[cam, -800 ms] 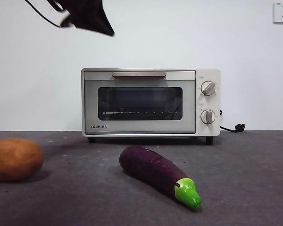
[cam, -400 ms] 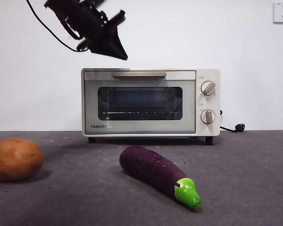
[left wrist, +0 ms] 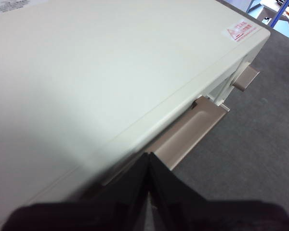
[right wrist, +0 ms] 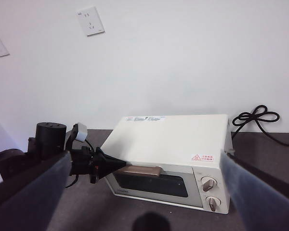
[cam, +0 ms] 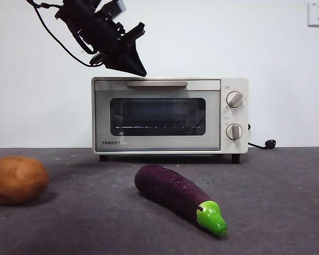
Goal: Take the eggplant from the table,put the eggplant in the oven
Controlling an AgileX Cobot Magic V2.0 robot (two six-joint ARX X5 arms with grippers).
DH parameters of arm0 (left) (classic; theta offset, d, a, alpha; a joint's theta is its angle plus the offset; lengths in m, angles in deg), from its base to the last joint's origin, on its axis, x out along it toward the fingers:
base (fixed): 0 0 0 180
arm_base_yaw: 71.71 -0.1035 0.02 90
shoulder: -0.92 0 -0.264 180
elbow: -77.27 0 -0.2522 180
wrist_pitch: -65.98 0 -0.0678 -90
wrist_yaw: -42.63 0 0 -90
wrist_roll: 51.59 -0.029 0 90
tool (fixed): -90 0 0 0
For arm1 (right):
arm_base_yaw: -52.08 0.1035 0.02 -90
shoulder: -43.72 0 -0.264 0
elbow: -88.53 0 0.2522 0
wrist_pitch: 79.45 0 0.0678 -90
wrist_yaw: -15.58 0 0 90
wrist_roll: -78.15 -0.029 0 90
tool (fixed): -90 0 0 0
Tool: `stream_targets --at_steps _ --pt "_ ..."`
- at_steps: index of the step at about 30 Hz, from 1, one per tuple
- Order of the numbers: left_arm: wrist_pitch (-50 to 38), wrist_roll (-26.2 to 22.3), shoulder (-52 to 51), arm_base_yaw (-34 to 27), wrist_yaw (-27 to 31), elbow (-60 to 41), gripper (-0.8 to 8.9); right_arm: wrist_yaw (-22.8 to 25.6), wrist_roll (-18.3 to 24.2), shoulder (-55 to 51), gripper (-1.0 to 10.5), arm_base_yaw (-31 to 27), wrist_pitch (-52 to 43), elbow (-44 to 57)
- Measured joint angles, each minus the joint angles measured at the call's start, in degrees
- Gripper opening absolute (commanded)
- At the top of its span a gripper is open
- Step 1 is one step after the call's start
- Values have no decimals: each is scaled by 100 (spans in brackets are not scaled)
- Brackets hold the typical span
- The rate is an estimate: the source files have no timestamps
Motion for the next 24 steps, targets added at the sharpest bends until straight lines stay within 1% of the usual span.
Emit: stream_targets --at_steps 4,12,15,24 --pt "2 -59 96 2 87 0 -6 0 -2 0 692 0 9 0" --pt "4 -98 212 24 39 92 -6 0 -2 0 691 0 103 0" --pt "118 -103 216 57 26 122 -6 2 -2 0 691 0 101 0" --pt "439 -323 216 323 -9 177 -6 -7 -2 83 691 0 103 0"
